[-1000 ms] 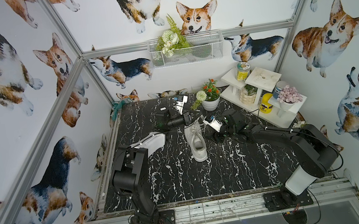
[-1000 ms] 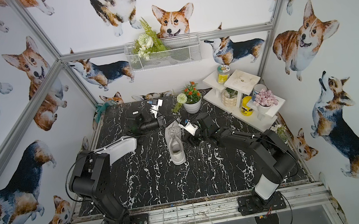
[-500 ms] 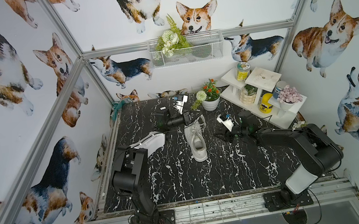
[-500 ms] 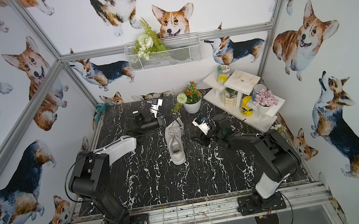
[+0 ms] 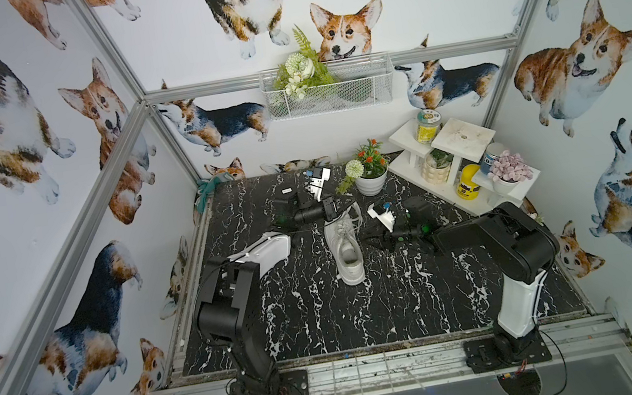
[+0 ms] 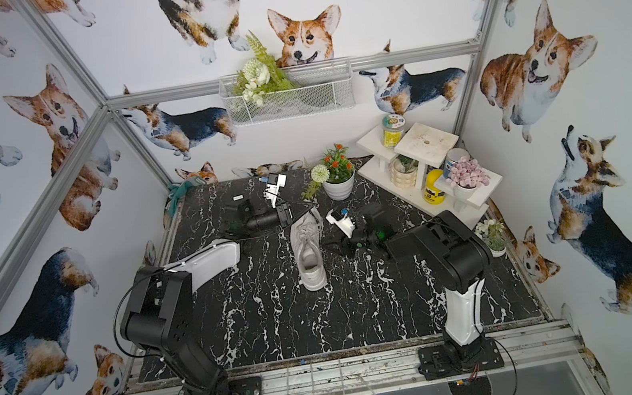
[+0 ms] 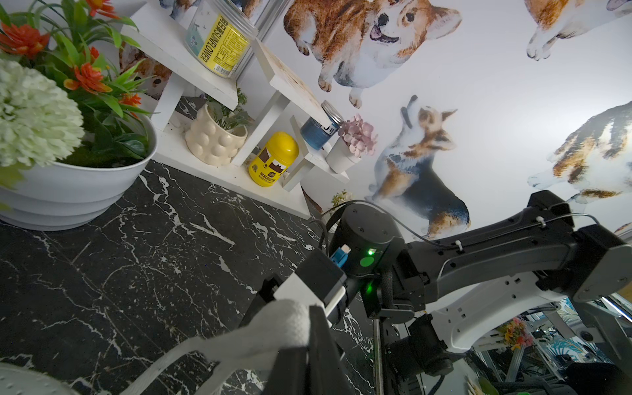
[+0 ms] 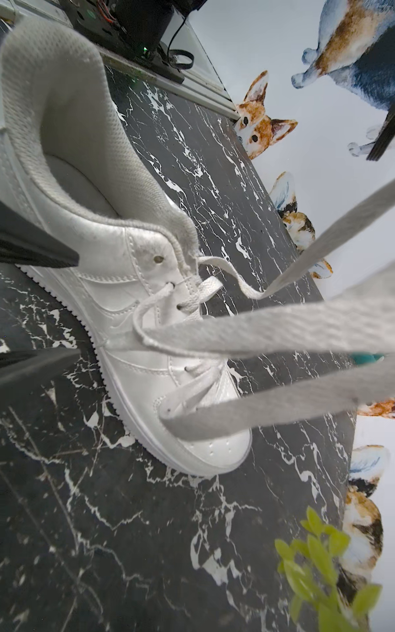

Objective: Tie the shoes
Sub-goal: Cross the shoelace with the shoelace.

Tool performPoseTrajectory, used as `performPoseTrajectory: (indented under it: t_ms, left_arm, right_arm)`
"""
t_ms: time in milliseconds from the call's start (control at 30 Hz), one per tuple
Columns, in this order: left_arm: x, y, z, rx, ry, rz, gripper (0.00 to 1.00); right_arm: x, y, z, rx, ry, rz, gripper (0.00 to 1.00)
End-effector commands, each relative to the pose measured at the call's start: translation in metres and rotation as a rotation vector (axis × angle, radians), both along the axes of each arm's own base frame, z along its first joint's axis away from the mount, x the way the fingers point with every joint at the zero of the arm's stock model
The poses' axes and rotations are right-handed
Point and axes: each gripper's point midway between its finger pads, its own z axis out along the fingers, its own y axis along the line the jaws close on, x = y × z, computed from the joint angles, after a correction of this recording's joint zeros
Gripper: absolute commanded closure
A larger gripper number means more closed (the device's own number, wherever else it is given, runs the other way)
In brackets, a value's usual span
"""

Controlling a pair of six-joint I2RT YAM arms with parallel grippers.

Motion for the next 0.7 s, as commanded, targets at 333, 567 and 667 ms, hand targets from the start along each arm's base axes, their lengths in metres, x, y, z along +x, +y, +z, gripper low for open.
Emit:
performPoseTrajectory:
  t_ms: [333,567,667]
  left_arm:
    - [-0.001,0.000,0.007,-0.009,-0.030,-0.008,0.97]
    - [-0.001,0.000,0.008,-0.010,-0.033,-0.009,0.97]
    - [-0.002,0.000,0.007,-0.009,-0.032,-0.008,0.97]
  right_arm:
    - [0.023,0.016,0.010,0.060,0.015,0.000,0.62]
    - [0.022,0.022,0.004,0.066,0.045,0.014,0.71]
    - [0.021,0.024,0.009,0.092,0.044,0.022,0.75]
